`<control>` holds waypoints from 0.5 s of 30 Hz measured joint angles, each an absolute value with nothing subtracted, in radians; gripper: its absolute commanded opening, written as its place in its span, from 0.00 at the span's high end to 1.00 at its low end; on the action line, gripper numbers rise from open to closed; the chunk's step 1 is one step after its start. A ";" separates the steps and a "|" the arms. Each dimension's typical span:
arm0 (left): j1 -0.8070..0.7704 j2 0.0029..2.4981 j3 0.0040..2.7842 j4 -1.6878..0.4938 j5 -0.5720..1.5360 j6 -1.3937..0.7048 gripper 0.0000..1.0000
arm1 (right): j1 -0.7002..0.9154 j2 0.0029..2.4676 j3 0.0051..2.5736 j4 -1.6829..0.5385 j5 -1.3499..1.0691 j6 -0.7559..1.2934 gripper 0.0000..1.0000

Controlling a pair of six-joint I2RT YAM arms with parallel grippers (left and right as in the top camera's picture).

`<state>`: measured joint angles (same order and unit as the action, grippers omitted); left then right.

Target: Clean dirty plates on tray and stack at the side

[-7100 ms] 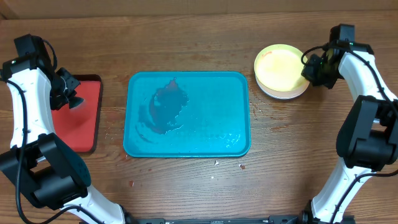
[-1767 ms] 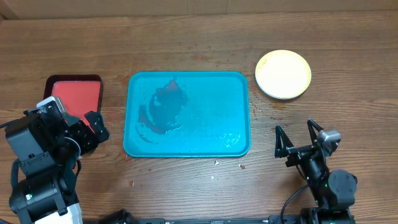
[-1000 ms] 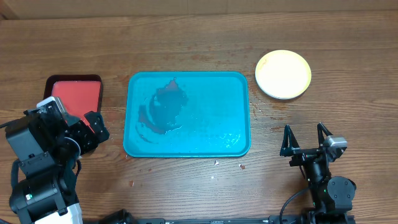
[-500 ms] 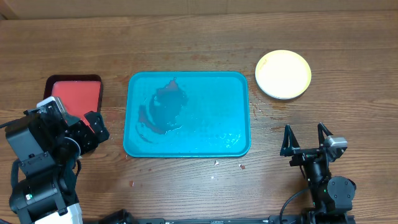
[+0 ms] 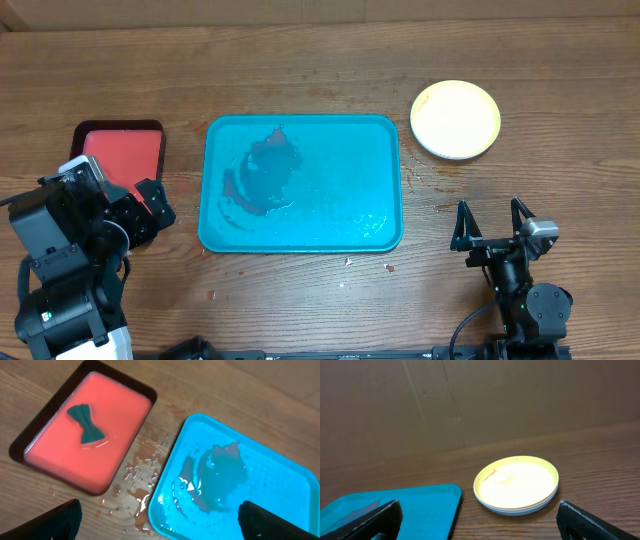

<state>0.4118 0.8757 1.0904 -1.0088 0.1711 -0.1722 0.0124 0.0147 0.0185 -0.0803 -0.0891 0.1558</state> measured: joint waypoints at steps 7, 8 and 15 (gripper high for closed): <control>0.317 0.871 1.066 -1.043 0.170 -0.144 0.00 | 0.013 0.015 0.019 -0.080 -0.089 0.156 0.00; 0.281 0.865 1.052 -1.033 0.169 -0.126 0.00 | 0.013 0.015 0.019 -0.080 -0.089 0.157 0.00; 0.075 0.669 0.874 -0.891 0.173 0.030 0.00 | 0.012 0.015 0.019 -0.081 -0.089 0.156 0.00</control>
